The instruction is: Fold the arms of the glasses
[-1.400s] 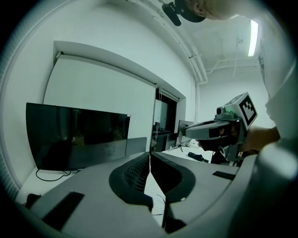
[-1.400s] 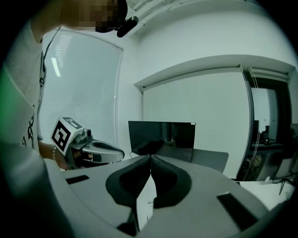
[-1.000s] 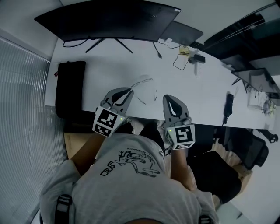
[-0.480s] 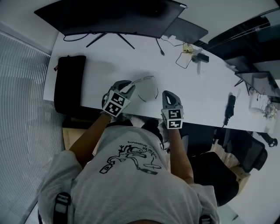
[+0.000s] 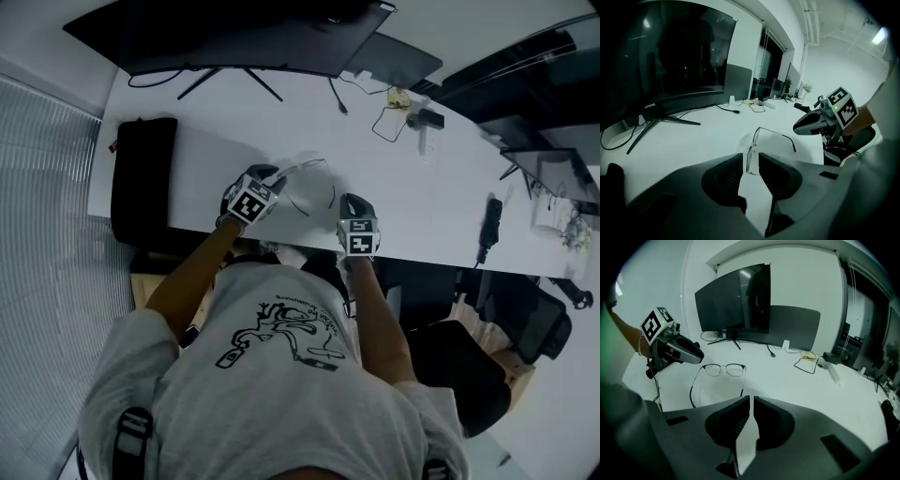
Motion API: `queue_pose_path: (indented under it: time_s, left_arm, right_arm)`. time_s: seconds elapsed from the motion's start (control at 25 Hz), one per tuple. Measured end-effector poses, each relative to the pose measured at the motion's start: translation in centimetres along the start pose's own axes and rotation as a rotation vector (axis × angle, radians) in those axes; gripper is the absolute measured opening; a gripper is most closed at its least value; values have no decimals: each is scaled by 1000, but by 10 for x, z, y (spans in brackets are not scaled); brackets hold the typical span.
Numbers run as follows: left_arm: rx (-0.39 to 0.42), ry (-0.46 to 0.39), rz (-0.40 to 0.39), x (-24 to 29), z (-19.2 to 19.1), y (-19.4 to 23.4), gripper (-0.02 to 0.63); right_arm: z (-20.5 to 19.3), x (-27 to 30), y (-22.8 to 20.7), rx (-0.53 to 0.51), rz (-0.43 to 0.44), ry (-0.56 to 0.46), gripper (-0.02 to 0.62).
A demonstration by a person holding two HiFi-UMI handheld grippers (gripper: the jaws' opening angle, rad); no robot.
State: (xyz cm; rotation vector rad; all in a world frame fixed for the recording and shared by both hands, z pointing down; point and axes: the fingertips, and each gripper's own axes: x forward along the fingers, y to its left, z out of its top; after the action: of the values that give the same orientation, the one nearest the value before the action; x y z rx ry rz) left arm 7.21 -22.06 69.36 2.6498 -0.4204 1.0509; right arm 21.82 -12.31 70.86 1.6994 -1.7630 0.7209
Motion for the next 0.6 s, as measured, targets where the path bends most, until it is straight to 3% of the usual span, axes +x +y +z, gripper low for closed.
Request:
queue_pose_path:
  time_s: [0.36, 0.6]
  left_arm:
    - [-5, 77, -28, 25, -13, 3, 114]
    - [-39, 82, -29, 23, -18, 4, 72]
  right_arm:
    - [-20, 26, -1, 22, 5, 97, 44]
    - [-26, 29, 8, 34, 32, 122, 44]
